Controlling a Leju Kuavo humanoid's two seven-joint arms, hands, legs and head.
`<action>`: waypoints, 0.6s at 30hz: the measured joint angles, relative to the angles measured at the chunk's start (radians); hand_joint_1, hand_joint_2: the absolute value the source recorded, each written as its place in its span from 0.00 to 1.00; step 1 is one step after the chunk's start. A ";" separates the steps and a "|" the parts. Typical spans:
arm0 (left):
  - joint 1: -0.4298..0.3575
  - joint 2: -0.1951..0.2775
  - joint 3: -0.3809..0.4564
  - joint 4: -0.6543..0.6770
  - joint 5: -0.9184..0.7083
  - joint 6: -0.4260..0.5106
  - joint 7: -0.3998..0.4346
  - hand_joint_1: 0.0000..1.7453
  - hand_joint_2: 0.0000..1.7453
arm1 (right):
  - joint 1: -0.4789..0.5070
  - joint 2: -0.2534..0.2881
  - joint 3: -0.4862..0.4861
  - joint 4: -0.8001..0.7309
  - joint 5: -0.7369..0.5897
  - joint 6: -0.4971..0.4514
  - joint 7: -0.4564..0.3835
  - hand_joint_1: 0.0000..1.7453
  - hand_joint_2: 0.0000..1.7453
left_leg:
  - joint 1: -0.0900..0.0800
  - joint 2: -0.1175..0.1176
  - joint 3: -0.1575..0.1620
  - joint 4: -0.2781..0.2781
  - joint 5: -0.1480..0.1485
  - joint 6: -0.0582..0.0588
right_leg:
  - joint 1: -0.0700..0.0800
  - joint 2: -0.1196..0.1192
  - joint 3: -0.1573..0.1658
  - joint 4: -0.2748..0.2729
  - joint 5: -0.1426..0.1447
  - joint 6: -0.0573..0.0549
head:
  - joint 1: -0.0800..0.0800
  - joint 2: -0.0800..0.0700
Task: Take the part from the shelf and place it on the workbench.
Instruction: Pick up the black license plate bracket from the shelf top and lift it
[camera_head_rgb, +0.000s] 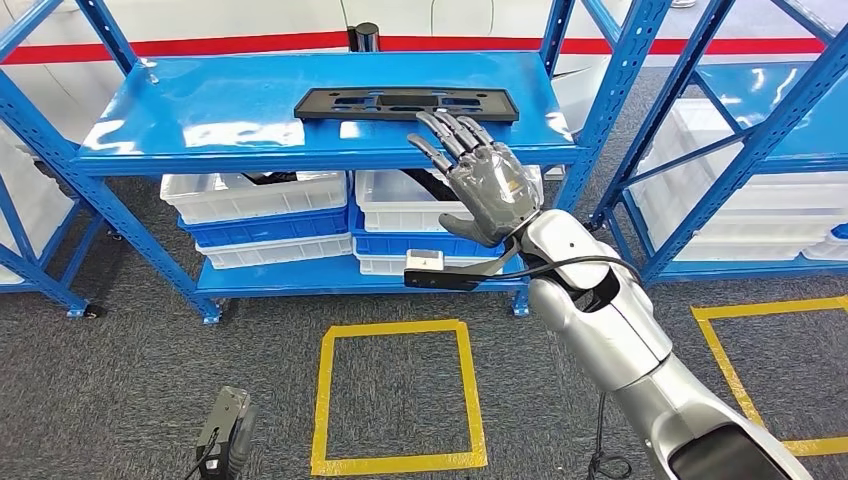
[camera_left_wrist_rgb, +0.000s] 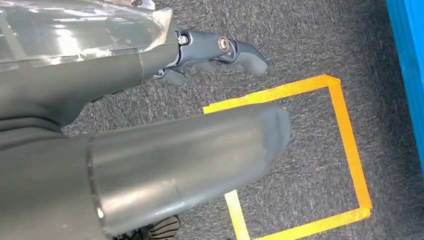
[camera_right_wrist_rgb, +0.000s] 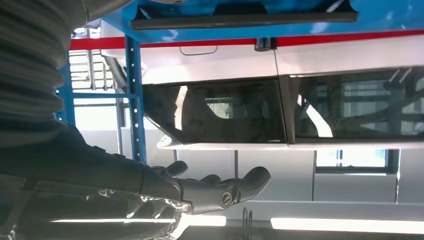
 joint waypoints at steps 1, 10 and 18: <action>0.001 0.000 -0.004 0.000 0.000 0.000 0.001 0.00 0.00 | 0.000 0.000 0.001 -0.018 -0.012 0.002 0.007 0.00 1.00 | 0.000 0.000 0.000 0.000 0.000 0.000 | 0.000 0.000 0.000 0.000 0.000 0.000 | 0.000 0.000; 0.006 0.000 -0.039 0.000 -0.002 0.004 0.018 0.00 0.00 | 0.010 0.001 0.006 -0.161 -0.041 0.042 0.070 0.00 1.00 | 0.000 0.000 0.000 0.000 0.000 0.000 | 0.000 0.000 -0.001 0.000 0.000 0.000 | 0.000 0.000; 0.008 0.001 -0.052 -0.001 0.000 0.006 0.023 0.00 0.00 | 0.016 0.002 0.007 -0.190 -0.039 0.045 0.073 0.00 1.00 | -0.004 0.000 -0.008 0.008 -0.001 0.004 | -0.006 0.000 -0.005 -0.002 0.004 0.006 | 0.000 0.000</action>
